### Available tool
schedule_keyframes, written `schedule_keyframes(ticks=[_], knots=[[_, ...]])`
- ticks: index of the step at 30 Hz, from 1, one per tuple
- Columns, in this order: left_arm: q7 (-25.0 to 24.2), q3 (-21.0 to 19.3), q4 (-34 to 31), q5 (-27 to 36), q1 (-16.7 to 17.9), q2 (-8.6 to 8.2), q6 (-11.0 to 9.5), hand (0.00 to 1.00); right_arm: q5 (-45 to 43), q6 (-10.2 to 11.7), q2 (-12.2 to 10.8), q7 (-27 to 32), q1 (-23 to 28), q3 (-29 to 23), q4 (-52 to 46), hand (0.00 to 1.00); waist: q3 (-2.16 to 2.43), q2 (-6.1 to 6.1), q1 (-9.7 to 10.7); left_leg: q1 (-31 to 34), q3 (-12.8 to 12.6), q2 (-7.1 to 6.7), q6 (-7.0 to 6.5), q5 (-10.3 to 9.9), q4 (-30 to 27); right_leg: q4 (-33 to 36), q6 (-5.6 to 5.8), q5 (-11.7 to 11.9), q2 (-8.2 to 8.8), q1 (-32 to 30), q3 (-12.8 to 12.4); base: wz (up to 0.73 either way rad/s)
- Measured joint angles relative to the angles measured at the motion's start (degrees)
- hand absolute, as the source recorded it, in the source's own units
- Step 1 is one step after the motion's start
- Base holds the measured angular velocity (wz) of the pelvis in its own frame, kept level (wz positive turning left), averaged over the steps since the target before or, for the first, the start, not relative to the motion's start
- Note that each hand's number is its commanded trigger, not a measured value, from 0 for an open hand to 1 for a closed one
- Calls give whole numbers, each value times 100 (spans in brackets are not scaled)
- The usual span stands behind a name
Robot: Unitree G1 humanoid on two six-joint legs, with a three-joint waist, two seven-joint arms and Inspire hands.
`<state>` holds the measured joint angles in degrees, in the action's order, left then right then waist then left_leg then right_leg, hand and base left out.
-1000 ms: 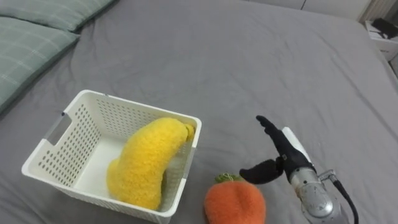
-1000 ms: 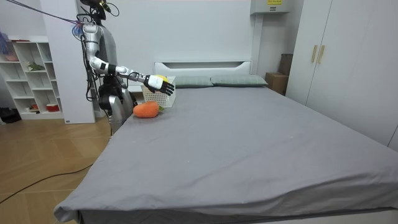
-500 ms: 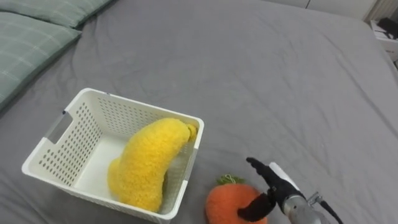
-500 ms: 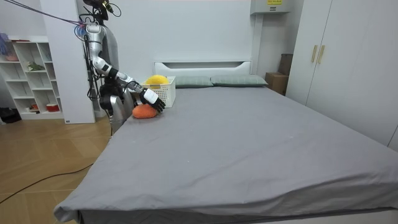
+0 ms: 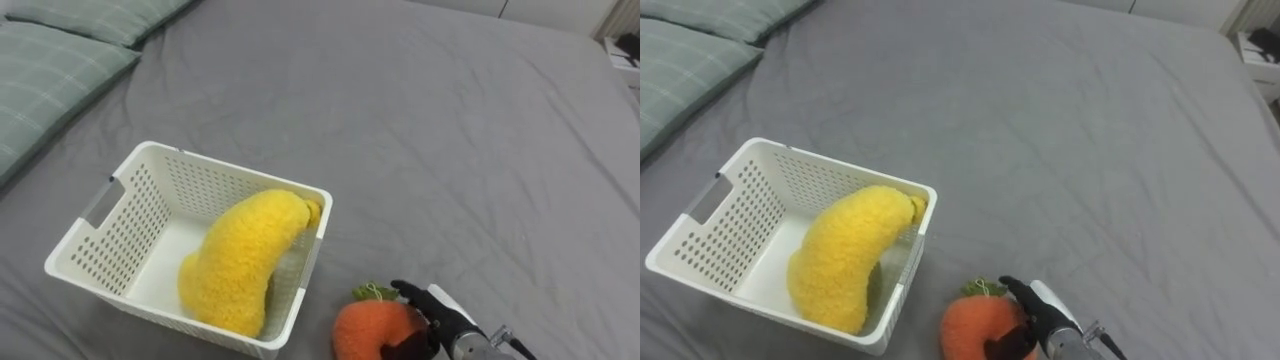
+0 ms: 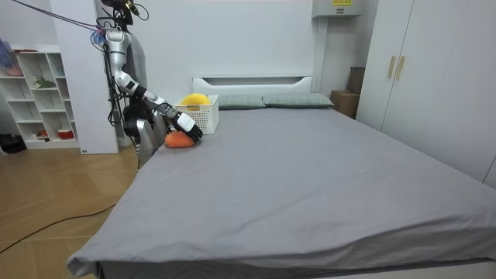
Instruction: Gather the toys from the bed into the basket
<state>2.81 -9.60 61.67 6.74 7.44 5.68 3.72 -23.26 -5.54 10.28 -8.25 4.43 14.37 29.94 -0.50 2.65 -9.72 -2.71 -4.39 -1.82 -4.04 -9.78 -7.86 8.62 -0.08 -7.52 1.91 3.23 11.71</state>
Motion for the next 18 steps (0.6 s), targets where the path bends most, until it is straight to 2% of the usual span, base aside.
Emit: schedule_keyframes(ticks=[3,18], knots=[[0,0,-55,0,0,-25,0,0,-1,63,-27,4,-21,-58,72,100,2,3,-3,0,0,0,0,0,-1,0,0,0,0,-1,0,0],[-125,-38,-103,-5,-2,-33,-1,0,-149,50,-92,-64,-28,5,147,100,4,-38,-2,3,5,0,0,0,-50,-1,1,-1,4,13,14,0]])
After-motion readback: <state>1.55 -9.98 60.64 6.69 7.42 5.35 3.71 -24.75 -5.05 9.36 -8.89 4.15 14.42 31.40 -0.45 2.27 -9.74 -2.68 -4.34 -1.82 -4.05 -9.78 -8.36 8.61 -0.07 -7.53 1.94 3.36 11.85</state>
